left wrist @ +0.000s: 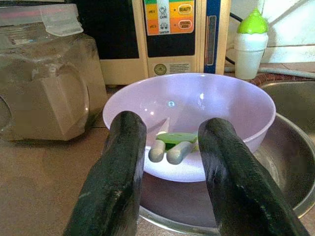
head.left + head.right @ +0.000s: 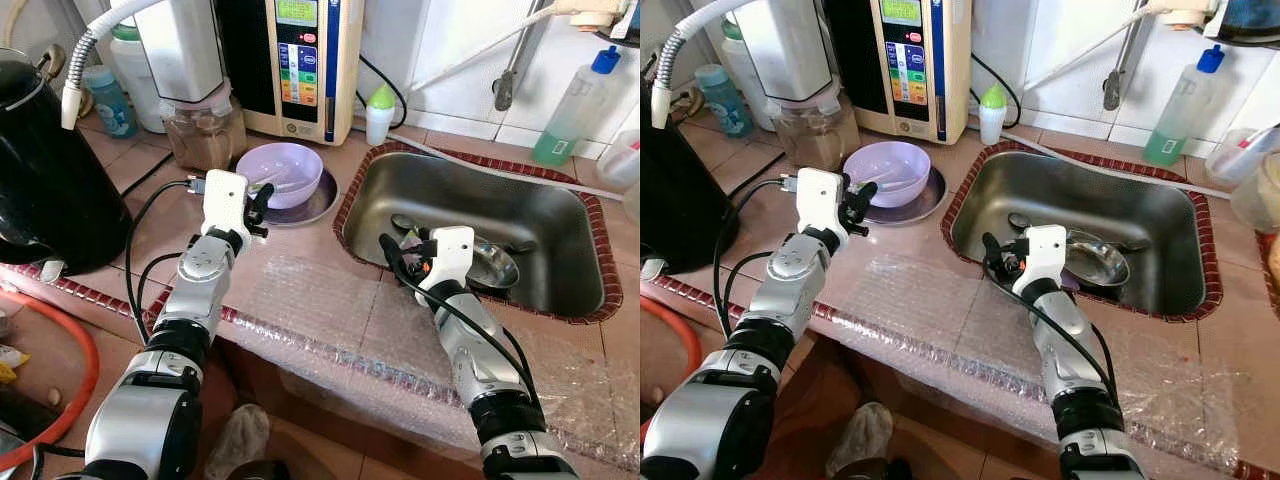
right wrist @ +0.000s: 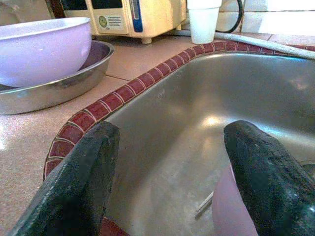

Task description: Kitchen organization

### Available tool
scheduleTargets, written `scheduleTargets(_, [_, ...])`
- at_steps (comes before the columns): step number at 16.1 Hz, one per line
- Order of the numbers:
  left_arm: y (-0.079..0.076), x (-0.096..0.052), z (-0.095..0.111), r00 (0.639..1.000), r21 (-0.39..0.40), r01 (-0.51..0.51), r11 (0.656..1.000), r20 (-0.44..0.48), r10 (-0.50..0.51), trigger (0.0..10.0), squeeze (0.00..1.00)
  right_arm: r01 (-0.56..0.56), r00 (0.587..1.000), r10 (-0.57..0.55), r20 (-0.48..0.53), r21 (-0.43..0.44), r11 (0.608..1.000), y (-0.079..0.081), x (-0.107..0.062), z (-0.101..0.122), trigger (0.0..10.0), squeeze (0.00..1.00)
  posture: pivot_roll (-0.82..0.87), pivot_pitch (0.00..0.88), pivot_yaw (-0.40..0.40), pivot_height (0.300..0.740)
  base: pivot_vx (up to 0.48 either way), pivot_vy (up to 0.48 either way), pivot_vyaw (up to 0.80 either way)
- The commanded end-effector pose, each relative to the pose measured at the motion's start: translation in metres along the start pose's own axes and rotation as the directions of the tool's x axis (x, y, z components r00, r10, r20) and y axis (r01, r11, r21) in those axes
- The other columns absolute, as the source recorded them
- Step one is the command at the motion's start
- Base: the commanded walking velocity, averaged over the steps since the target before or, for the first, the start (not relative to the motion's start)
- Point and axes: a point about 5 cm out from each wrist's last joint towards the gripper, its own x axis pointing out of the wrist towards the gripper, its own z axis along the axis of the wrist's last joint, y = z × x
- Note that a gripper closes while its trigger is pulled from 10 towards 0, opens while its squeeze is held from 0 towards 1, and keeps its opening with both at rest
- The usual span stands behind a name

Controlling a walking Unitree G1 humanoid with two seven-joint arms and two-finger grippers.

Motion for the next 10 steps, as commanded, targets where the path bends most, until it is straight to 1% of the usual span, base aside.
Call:
scheduleTargets(1, [0.002,0.003,0.006,1.000,-0.003,0.003,1.000,0.018,-0.003,0.0,0.00,0.008,1.000,-0.008,0.021,-0.007,1.000,-0.001,0.002,0.007,10.0,0.00,-0.06,0.000,0.069,0.740,0.000,0.000,0.00])
scheduleTargets(4, [0.003,0.003,0.007,1.000,-0.010,0.002,1.000,0.029,-0.001,0.0,0.00,0.015,1.000,-0.015,0.023,-0.010,1.000,-0.001,0.002,0.008,10.0,0.00,-0.06,0.000,0.069,0.740,0.000,0.000,0.00])
scheduleTargets(7, [0.003,0.004,0.017,0.997,-0.018,0.000,1.000,0.080,0.002,0.0,0.00,0.022,0.999,-0.022,0.027,-0.011,1.000,-0.002,0.004,0.010,10.0,0.00,-0.06,0.000,0.068,0.740,0.000,0.000,0.00])
scheduleTargets(10, [-0.003,0.004,0.036,0.984,-0.021,0.022,1.000,0.178,-0.018,0.0,0.00,0.025,0.999,-0.025,0.031,-0.012,1.000,-0.002,0.005,0.012,10.0,0.00,-0.06,0.000,0.067,0.740,0.000,0.000,0.00])
